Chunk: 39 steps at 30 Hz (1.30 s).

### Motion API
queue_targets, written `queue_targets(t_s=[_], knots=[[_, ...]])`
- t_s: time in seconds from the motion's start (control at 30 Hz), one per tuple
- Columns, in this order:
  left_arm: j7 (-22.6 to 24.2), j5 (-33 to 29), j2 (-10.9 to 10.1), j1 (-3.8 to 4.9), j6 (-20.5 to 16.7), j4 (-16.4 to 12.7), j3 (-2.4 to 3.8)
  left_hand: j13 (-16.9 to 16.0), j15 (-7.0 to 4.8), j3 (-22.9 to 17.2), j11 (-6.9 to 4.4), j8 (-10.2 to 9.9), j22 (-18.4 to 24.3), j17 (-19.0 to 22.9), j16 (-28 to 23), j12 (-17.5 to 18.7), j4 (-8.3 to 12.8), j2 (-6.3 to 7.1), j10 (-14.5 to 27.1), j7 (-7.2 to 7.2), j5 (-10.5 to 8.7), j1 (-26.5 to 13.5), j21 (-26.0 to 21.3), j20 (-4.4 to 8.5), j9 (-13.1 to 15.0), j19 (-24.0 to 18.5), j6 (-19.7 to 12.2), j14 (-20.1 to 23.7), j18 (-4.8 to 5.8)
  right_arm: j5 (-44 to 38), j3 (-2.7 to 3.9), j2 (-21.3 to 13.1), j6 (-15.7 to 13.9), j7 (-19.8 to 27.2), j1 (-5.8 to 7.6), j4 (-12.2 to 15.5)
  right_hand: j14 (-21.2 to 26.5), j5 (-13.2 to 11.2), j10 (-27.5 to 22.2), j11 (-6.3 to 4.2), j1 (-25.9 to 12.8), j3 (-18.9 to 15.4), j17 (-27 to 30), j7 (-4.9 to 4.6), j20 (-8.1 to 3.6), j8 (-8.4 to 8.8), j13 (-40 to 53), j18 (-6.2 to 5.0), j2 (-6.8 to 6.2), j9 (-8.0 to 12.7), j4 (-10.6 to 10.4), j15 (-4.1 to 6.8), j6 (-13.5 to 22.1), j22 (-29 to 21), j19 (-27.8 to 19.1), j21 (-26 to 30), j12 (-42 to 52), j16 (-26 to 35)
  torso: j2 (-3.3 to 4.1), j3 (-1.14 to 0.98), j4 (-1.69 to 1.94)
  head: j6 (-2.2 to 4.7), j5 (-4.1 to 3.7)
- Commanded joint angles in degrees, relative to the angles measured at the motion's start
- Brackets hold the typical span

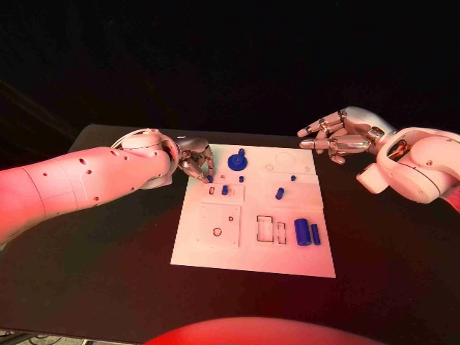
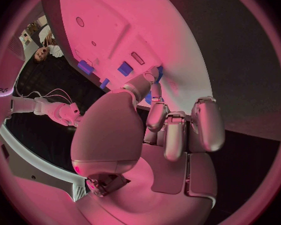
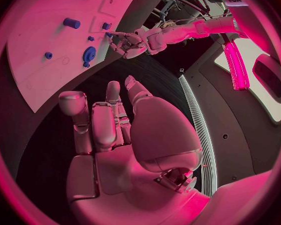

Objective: Assemble the parts on the task board

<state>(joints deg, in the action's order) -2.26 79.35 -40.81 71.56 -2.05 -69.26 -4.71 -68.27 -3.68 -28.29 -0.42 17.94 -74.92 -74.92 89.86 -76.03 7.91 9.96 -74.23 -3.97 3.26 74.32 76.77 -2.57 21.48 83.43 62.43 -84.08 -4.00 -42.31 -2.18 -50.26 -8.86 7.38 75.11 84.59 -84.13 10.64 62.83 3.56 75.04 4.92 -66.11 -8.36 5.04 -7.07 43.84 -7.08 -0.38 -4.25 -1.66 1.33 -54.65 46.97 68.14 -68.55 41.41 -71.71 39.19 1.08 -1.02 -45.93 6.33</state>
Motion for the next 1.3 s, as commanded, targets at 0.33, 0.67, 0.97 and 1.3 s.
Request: queue_targets(t_s=[0.33,0.67,0.97,1.3], knots=[[-0.50,-0.12,-0.01,-0.17,2.28,-0.09,-0.09,0.95,0.13,0.48,0.21,-0.76,-4.81,-15.08,0.14,0.54,-0.42,-0.16,1.28,-0.17,-0.02,-1.48,-0.29,-0.09,-0.21,0.20,-1.99,-5.92,0.59,-0.45,0.00,0.06,0.32,0.44,-0.05,0.03,-0.78,-0.16,-0.02,-0.23,0.06,-0.33,0.06,-0.11,0.13,-0.19,-0.08,-0.88,0.29,0.09,-0.13,-0.29,-0.29,-0.05,-0.46,0.29,-0.40,0.26,0.02,-0.02,-0.03,-0.02,0.07],[-0.67,-0.47,0.49,-0.17,3.04,0.29,-0.10,1.24,0.29,0.22,0.39,-1.70,-4.88,-15.08,0.14,0.75,-0.79,-0.61,1.55,-0.47,0.01,-1.84,-0.31,-0.23,-0.78,0.24,-2.99,-5.92,0.60,-0.45,0.00,0.06,0.33,0.45,-0.06,0.07,-0.78,-0.16,-0.02,-0.23,0.06,-0.33,0.06,-0.11,0.13,-0.19,-0.08,-0.88,0.29,0.09,-0.13,-0.29,-0.29,-0.05,-0.46,0.29,-0.40,0.26,0.02,-0.04,-0.06,-0.04,0.07],[-0.78,-0.52,0.61,-0.19,3.41,0.32,-0.10,0.85,0.37,0.28,0.47,-1.80,-5.05,-15.08,0.14,0.45,-0.96,-0.64,1.17,-0.44,-0.01,-2.06,-0.15,-0.30,-0.94,0.35,-2.63,-5.92,0.65,-0.45,0.00,0.02,0.36,0.44,-0.06,0.08,-0.76,-0.19,0.01,-0.24,0.18,-0.37,0.13,-0.10,0.13,-0.25,-0.17,-0.88,0.36,0.09,-0.10,-0.28,-0.31,-0.15,-0.48,0.40,-0.42,0.39,0.00,-0.04,-0.04,-0.04,0.00],[-0.71,-1.07,0.32,-0.20,2.74,0.01,-0.09,0.61,0.27,0.43,0.30,-1.12,-5.30,-15.08,0.14,0.22,-0.93,-0.60,0.92,-0.06,-0.02,-1.95,0.06,-0.28,-0.75,0.53,-0.92,-5.92,0.69,-0.45,0.00,0.04,0.32,0.45,-0.06,0.08,-0.76,-0.19,0.01,-0.24,0.18,-0.37,0.13,-0.10,0.13,-0.25,-0.17,-0.88,0.36,0.09,-0.10,-0.28,-0.31,-0.15,-0.48,0.40,-0.42,0.39,0.01,0.00,-0.01,-0.01,0.01]])
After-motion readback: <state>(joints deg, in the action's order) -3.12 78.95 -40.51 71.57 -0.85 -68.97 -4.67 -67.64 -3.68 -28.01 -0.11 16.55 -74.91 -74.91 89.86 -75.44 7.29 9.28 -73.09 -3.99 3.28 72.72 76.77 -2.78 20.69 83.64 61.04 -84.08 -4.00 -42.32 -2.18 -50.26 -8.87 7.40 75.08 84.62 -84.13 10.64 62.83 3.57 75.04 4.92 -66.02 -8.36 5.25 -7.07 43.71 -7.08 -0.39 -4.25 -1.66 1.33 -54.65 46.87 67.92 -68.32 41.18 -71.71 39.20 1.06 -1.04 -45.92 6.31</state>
